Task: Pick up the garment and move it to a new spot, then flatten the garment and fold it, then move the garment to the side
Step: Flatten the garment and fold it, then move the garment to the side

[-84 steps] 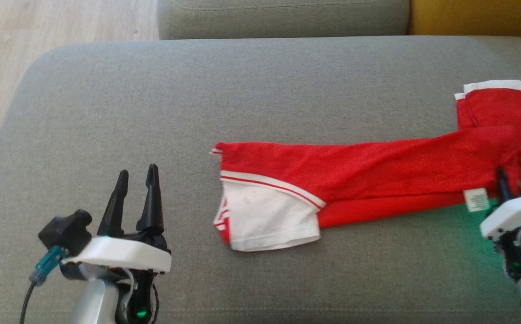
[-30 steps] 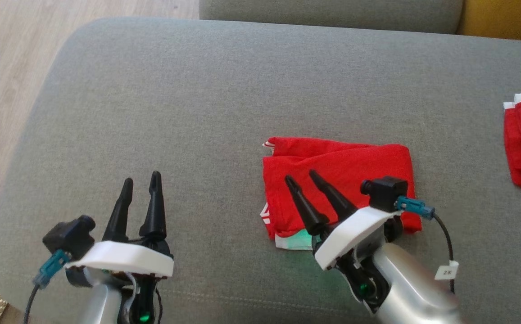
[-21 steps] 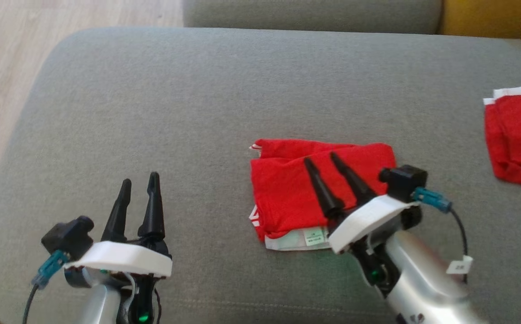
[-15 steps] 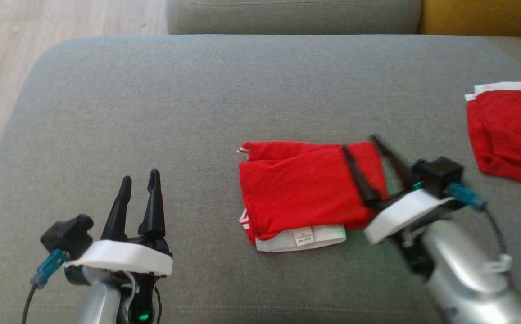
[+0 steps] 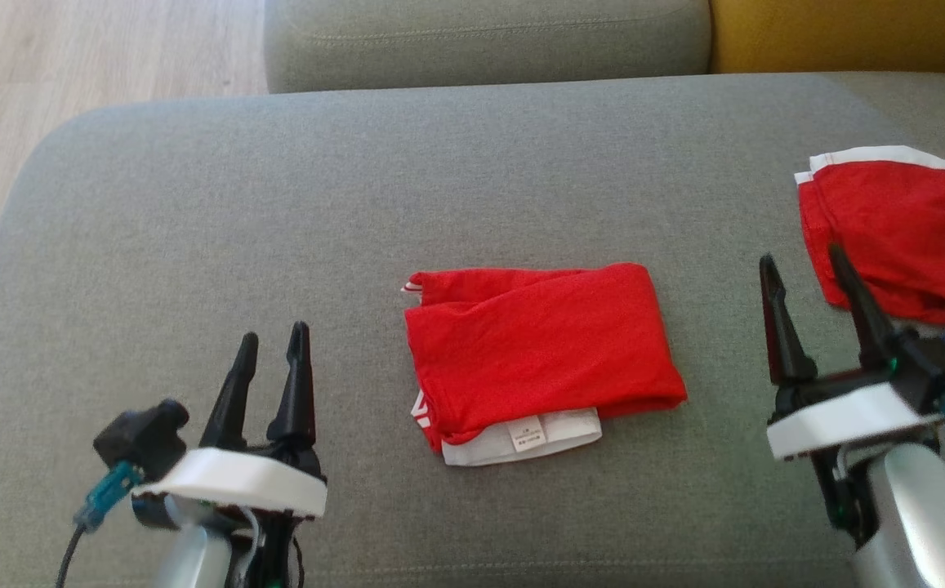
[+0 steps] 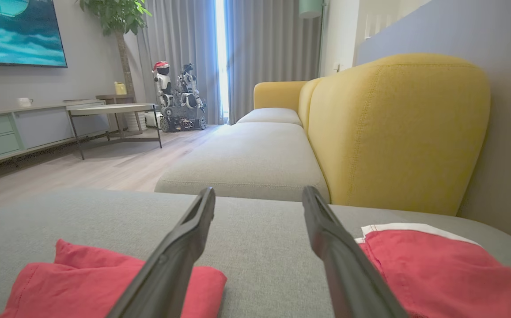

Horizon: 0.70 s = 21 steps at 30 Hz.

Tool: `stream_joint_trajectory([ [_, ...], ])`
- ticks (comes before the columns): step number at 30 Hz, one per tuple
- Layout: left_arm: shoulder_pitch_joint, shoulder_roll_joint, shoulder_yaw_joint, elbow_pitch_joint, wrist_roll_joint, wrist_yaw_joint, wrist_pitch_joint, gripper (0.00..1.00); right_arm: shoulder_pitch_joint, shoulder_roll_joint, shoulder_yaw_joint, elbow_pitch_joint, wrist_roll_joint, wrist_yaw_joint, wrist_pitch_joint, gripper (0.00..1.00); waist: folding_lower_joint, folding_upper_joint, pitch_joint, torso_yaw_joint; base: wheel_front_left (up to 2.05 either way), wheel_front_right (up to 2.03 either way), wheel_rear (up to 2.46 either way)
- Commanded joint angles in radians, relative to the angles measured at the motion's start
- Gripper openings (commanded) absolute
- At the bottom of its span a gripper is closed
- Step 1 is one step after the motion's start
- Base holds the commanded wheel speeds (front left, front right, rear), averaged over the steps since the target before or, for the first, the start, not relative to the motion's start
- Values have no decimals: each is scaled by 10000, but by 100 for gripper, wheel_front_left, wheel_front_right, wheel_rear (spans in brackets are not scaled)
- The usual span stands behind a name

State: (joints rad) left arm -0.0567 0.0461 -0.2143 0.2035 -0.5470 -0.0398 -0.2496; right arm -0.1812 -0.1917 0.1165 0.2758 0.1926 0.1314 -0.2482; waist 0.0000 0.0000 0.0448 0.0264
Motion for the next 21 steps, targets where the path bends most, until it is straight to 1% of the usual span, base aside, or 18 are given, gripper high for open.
stream_joint_trajectory([
  [1, -110, 41, 324, -236, 76, -38, -122, 100, -117, 61, 74, -438, -179, -7, -119, 100, 0, 0, -21, -21, 0, 0, 0],
  [4, 31, 41, 294, -173, 126, -69, -122, 100, 265, 430, -288, -633, -364, -7, -125, 100, 0, 0, -49, -38, 0, 0, 0],
  [7, 135, 41, 230, -163, 195, -84, -122, 100, 479, 606, -404, -750, -551, -7, -130, 100, 0, 0, -60, -39, 0, 0, 0],
  [12, 231, 41, 140, -172, 238, -109, -122, 100, 591, 733, -434, -829, -739, -7, -133, 100, 0, 0, -55, -10, 0, 0, 0],
  [21, 176, 41, 239, -275, 220, -72, -122, 100, 613, 772, -401, -804, -740, -7, -134, 100, 0, 0, -30, 74, 0, 0, 0],
])
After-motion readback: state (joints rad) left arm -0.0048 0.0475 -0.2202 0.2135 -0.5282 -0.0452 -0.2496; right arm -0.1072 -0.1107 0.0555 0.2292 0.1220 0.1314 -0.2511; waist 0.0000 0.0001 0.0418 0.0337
